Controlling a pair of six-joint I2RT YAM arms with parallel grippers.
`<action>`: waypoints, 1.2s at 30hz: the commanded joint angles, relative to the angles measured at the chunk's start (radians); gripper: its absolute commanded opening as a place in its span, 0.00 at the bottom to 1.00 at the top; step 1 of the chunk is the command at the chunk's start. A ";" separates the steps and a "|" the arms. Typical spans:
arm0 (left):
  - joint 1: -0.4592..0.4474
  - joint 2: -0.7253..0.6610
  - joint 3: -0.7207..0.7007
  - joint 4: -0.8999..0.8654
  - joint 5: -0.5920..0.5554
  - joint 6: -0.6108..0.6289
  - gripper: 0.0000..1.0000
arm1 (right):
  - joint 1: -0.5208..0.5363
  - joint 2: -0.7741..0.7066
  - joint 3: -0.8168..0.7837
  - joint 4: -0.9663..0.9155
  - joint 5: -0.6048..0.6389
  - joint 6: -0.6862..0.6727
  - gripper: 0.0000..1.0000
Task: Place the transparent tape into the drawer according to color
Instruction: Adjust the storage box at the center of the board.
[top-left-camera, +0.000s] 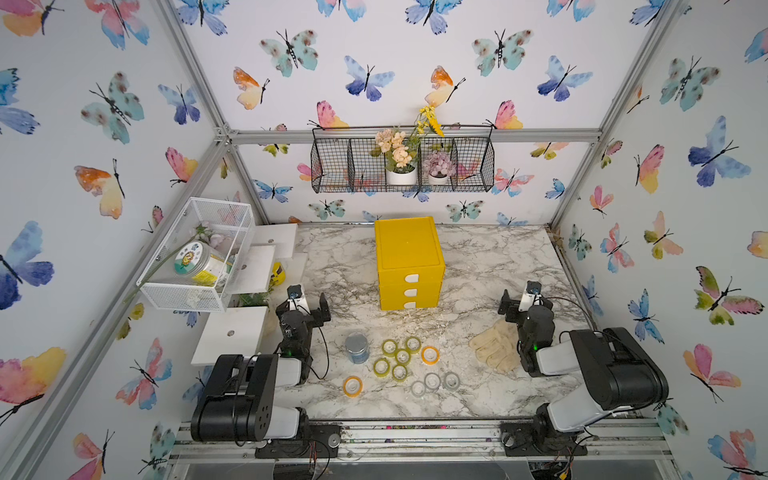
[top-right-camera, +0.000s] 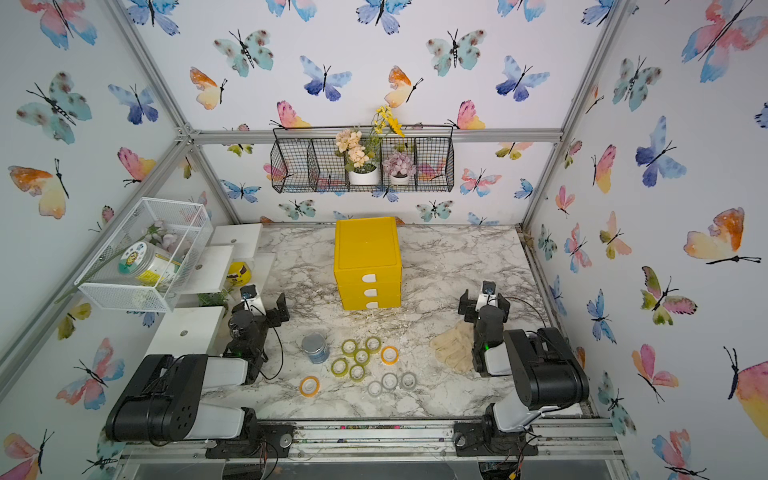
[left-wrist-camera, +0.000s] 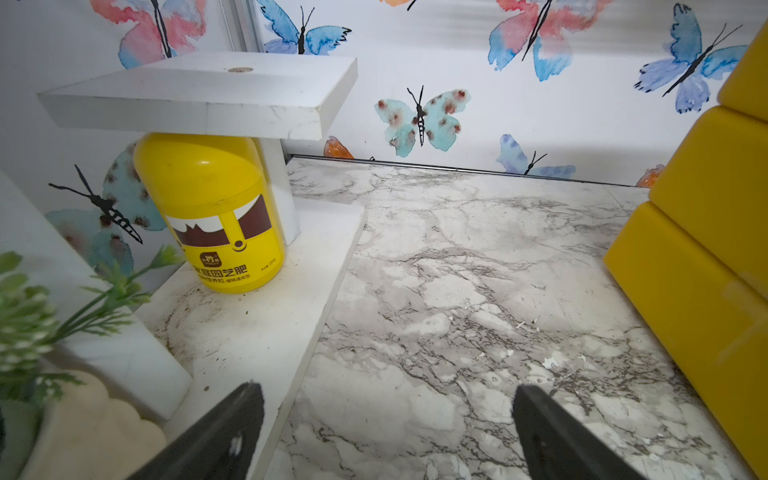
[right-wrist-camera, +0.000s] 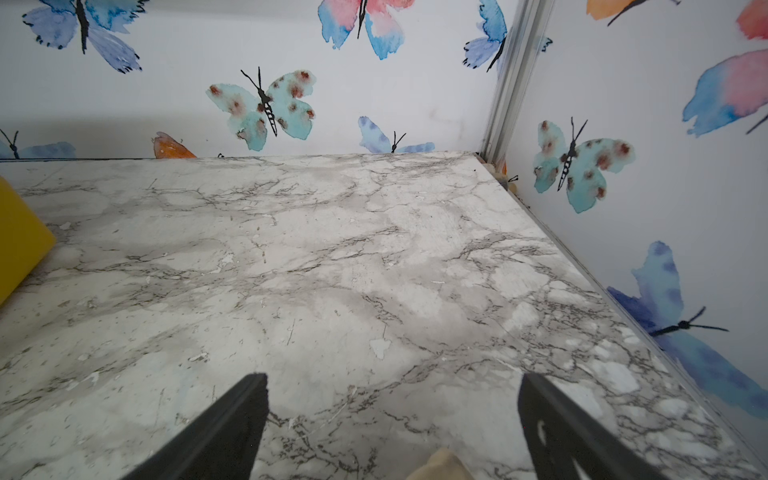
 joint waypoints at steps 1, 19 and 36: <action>-0.003 0.001 0.007 0.015 0.002 0.004 0.99 | -0.004 -0.006 0.010 0.006 -0.011 0.003 0.98; -0.003 -0.051 0.065 -0.115 -0.115 -0.039 0.99 | -0.004 -0.023 -0.001 0.018 0.037 0.019 0.98; 0.017 -0.071 0.574 -0.943 -0.360 -0.584 0.99 | -0.002 -0.183 0.113 -0.312 0.141 0.068 0.98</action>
